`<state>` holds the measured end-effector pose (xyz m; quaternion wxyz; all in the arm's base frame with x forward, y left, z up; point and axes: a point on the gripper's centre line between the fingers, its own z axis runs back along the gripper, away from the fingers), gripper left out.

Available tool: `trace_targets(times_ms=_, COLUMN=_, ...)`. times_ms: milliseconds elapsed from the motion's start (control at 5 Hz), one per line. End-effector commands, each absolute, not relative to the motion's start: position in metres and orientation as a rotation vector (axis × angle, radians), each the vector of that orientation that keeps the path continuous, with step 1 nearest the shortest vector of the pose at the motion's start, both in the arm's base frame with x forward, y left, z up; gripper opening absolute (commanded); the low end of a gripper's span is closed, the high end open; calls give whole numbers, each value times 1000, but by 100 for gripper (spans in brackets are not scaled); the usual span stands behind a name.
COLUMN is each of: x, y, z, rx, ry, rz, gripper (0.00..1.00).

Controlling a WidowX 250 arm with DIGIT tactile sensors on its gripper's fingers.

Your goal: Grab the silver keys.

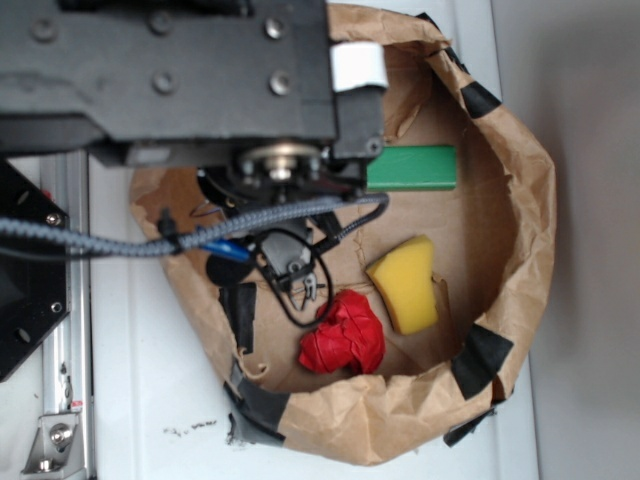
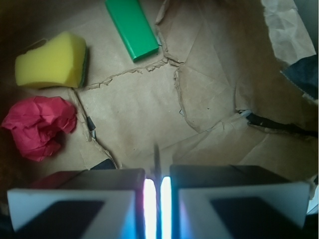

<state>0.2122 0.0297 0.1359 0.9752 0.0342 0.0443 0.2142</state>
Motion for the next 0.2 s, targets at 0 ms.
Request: trace_targets(times_ms=0, x=216, y=39, z=137, rx=97, ry=17, rz=435, gripper=0)
